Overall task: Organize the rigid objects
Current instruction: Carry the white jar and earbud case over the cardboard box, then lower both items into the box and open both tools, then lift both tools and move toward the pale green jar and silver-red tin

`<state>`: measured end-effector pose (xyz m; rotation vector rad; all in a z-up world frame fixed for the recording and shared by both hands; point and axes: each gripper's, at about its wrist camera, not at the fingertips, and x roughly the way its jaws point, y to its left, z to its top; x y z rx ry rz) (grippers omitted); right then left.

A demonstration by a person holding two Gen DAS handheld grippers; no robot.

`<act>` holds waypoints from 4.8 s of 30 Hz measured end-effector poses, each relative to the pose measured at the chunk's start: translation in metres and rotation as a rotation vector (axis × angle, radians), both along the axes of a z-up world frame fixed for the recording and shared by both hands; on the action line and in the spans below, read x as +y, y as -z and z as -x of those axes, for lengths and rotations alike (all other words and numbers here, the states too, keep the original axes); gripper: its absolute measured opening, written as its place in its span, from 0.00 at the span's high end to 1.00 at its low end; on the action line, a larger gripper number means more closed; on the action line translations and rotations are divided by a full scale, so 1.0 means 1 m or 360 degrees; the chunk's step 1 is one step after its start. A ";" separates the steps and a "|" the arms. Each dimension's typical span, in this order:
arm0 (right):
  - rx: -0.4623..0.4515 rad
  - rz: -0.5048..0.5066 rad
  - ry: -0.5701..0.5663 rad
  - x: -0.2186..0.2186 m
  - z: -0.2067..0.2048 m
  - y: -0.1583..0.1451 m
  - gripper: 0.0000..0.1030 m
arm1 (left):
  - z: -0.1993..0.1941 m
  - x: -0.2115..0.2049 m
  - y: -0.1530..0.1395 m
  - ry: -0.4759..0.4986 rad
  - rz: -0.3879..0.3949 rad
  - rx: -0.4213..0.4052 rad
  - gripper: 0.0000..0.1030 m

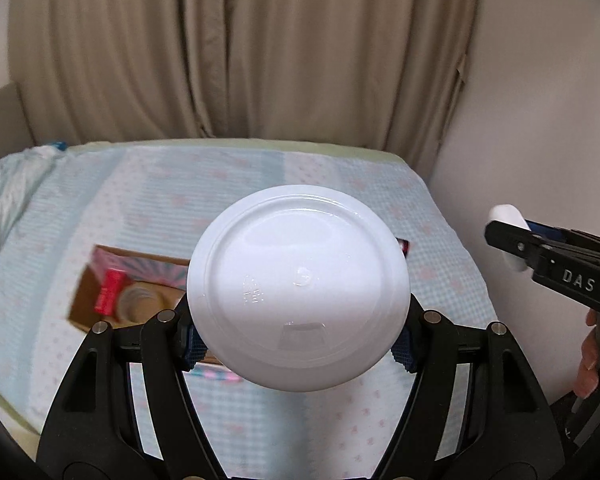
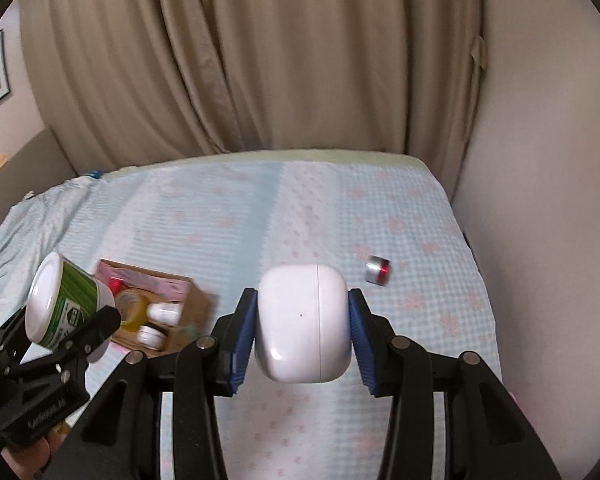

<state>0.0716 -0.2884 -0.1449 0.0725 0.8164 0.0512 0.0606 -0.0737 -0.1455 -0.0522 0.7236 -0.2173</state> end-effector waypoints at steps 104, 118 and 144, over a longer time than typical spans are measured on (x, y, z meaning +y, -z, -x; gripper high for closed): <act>0.0376 -0.0148 0.0187 0.274 -0.038 0.046 0.00 | -0.091 0.270 0.036 0.0199 -0.0147 0.0459 0.00; 0.0245 -0.0079 0.0361 0.122 0.005 -0.005 0.00 | -0.066 0.149 -0.008 0.0075 -0.0161 0.0312 0.00; 0.0609 -0.0151 0.0462 -0.145 -0.157 0.092 0.00 | -0.183 -0.153 0.182 0.0239 0.0064 0.0896 0.00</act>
